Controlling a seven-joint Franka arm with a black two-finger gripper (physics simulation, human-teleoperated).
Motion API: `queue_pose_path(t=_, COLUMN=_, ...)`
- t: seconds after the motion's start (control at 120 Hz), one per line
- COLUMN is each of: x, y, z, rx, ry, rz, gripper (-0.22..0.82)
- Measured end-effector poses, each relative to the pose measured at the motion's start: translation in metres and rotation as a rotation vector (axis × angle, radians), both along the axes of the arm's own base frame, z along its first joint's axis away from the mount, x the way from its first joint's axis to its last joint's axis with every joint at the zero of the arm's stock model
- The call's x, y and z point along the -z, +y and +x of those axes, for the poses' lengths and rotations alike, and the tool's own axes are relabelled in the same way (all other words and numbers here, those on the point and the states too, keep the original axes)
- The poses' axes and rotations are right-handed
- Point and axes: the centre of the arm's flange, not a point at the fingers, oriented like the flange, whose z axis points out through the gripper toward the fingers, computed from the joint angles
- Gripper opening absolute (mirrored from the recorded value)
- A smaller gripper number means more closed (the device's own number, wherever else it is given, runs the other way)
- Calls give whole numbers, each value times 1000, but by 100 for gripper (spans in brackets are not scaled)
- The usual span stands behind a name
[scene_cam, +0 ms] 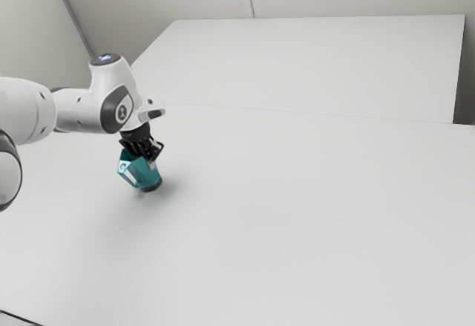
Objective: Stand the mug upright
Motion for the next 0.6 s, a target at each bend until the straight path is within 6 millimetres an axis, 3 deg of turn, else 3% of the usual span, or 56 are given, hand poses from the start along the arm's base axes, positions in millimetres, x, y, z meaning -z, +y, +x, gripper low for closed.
queue_pose_path(t=0.325, x=15, y=0, z=3, rx=-73, ry=-1, rz=5, gripper=-15)
queue_pose_path(t=0.6, x=13, y=-3, z=6, rx=-95, ry=-21, rz=-4, gripper=30)
